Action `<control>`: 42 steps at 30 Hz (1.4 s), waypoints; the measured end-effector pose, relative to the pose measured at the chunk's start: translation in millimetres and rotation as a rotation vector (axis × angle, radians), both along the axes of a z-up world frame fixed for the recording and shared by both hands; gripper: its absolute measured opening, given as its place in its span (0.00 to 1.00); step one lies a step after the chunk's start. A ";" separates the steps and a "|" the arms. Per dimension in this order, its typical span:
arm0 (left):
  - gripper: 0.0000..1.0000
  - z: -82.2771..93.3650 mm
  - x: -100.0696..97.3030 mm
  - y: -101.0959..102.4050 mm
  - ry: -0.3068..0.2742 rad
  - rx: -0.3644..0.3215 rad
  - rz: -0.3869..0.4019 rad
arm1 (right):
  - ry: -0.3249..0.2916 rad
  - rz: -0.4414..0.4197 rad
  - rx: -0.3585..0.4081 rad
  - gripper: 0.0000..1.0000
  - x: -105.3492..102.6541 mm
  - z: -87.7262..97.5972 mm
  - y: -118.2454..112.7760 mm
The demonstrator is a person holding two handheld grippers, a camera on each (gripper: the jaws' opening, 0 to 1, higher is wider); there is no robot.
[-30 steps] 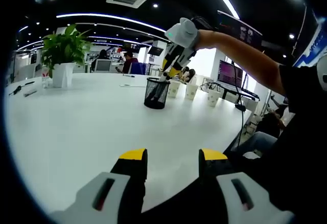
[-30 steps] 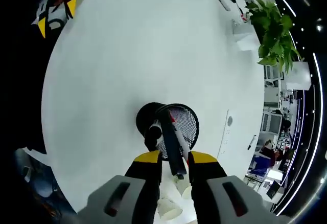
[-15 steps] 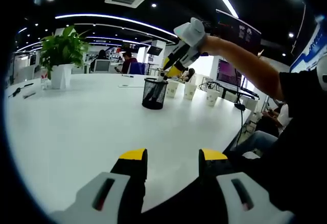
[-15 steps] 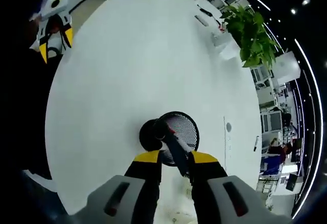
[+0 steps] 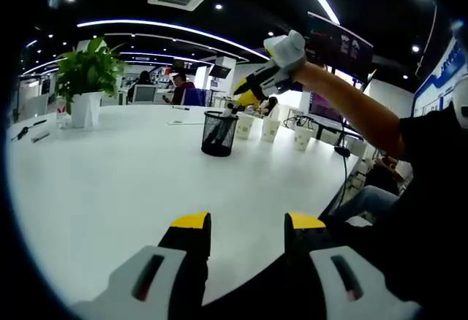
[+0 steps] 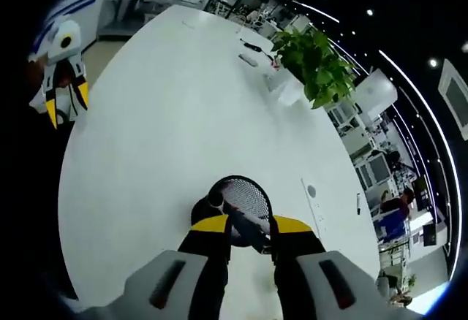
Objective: Place the scattered laser pointers and whiteboard markers into the pen holder and stack the scattered paper cups together
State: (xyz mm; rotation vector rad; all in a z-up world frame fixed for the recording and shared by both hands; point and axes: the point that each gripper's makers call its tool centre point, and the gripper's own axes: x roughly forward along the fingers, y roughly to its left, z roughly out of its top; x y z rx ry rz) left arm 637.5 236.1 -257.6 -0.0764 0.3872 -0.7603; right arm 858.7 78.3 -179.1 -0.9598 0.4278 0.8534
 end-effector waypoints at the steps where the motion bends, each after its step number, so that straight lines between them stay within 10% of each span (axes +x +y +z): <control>1: 0.42 -0.1 0.3 0.5 0.001 0.001 0.001 | -0.003 -0.001 0.014 0.24 -0.8 0.4 -0.1; 28: 0.42 3.8 5.3 -8.7 -0.003 0.025 -0.012 | -0.111 -0.073 0.311 0.25 -4.4 20.5 -30.9; 42: 0.42 1.6 4.0 -10.9 0.003 0.027 -0.015 | -0.135 -0.106 0.333 0.28 -16.6 12.7 -51.5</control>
